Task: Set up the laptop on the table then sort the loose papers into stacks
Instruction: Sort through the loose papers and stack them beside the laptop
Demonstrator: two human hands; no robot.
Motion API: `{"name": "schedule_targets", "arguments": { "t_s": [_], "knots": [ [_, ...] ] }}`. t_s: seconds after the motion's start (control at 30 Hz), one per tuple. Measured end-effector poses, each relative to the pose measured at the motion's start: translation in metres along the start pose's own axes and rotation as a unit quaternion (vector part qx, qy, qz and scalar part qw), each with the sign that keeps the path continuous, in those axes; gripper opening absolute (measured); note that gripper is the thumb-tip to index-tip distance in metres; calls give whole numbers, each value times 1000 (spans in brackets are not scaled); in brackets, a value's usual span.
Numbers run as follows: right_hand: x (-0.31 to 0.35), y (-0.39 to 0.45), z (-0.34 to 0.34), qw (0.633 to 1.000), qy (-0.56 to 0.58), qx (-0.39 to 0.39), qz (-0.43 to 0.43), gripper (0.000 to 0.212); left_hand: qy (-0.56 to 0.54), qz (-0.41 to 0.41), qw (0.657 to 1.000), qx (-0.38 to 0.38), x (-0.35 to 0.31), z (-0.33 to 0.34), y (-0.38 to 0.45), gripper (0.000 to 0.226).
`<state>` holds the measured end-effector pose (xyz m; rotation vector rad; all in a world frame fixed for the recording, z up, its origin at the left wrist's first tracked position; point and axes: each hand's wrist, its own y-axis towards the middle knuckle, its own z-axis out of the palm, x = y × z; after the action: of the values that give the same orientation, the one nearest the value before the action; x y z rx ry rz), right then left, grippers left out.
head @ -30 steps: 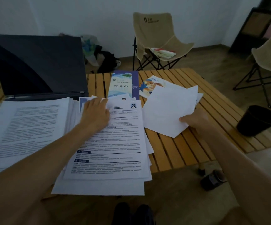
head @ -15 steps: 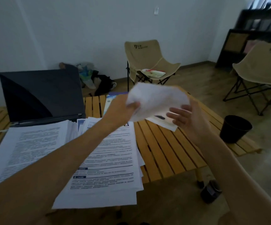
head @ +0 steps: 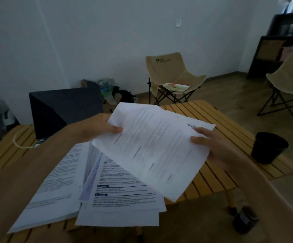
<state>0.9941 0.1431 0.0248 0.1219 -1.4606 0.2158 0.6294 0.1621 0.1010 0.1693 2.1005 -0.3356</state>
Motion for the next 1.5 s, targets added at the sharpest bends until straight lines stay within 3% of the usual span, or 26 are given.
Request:
{"name": "schedule_targets", "arguments": {
  "t_s": [0.07, 0.17, 0.23, 0.3, 0.37, 0.47, 0.6, 0.67, 0.73, 0.83, 0.9, 0.97, 1.03, 1.07, 1.1, 1.13, 1.2, 1.23, 1.3, 1.37, 1.43, 1.5],
  "knots": [
    [-1, -1, 5, 993, -98, 38, 53, 28, 99, -47, 993, 38, 3, -12, 5, 19],
    [-13, 2, 25, 943, -284, 139, 106, 21, 243, -100, 964, 46, 12, -20, 19, 18],
    [-26, 6, 42, 912, -346, 179, 126, 19, 277, -79, 958, 17, 16, -20, 27, 14],
    [-37, 10, 56, 906, -359, 188, 124, 15, 281, -40, 959, -11, 15, -19, 29, 13],
    [-44, 16, 67, 932, -329, 126, 80, 17, 265, -20, 964, 7, 11, -14, 29, 12],
    [-39, 29, 87, 973, -232, -4, 10, 38, 288, -11, 955, 70, -3, 2, 25, 20],
    [-29, 33, 106, 979, -181, -75, -59, 6, 302, 9, 949, 93, -17, 15, 25, 22],
    [-31, 31, 107, 970, -200, -96, -97, 16, 302, 7, 947, 108, -18, 13, 24, 21],
    [-33, 30, 104, 970, -203, -86, -100, 4, 289, 0, 950, 121, -17, 11, 23, 25],
    [-36, 29, 105, 969, -224, -70, -74, 44, 239, -12, 961, 136, -16, 10, 21, 29],
    [-38, 27, 110, 946, -281, -129, -100, 46, 230, -14, 962, 144, -16, 10, 21, 30],
    [-41, 26, 112, 877, -413, -179, -168, 36, 222, -26, 962, 154, -16, 8, 21, 26],
    [-44, 25, 111, 809, -517, -167, -226, 22, 213, -47, 961, 170, -15, 5, 20, 23],
    [-43, 26, 112, 800, -532, -158, -229, 18, 209, -56, 960, 179, -14, 4, 20, 23],
    [-42, 27, 114, 811, -520, -155, -221, 16, 207, -63, 959, 183, -12, 1, 20, 23],
    [-41, 31, 116, 845, -475, -157, -188, 16, 209, -70, 958, 182, -10, -1, 20, 23],
    [-36, 41, 118, 957, -256, -132, -42, 16, 231, -83, 953, 180, -5, -7, 22, 23],
    [-33, 47, 119, 988, -104, -91, 67, 12, 252, -91, 948, 173, -1, -9, 24, 22],
    [-38, 60, 119, 978, 65, -26, 199, 17, 347, -89, 926, 117, 9, -10, 34, 19],
    [-50, 75, 121, 973, 63, -39, 216, 21, 466, -66, 882, -32, 24, 0, 48, 29],
    [-63, 86, 126, 972, 35, -85, 217, 17, 509, -15, 842, -179, 43, 25, 57, 47],
    [-74, 96, 127, 969, -45, -113, 214, 8, 468, 33, 863, -186, 64, 56, 61, 56]
  ]
}}
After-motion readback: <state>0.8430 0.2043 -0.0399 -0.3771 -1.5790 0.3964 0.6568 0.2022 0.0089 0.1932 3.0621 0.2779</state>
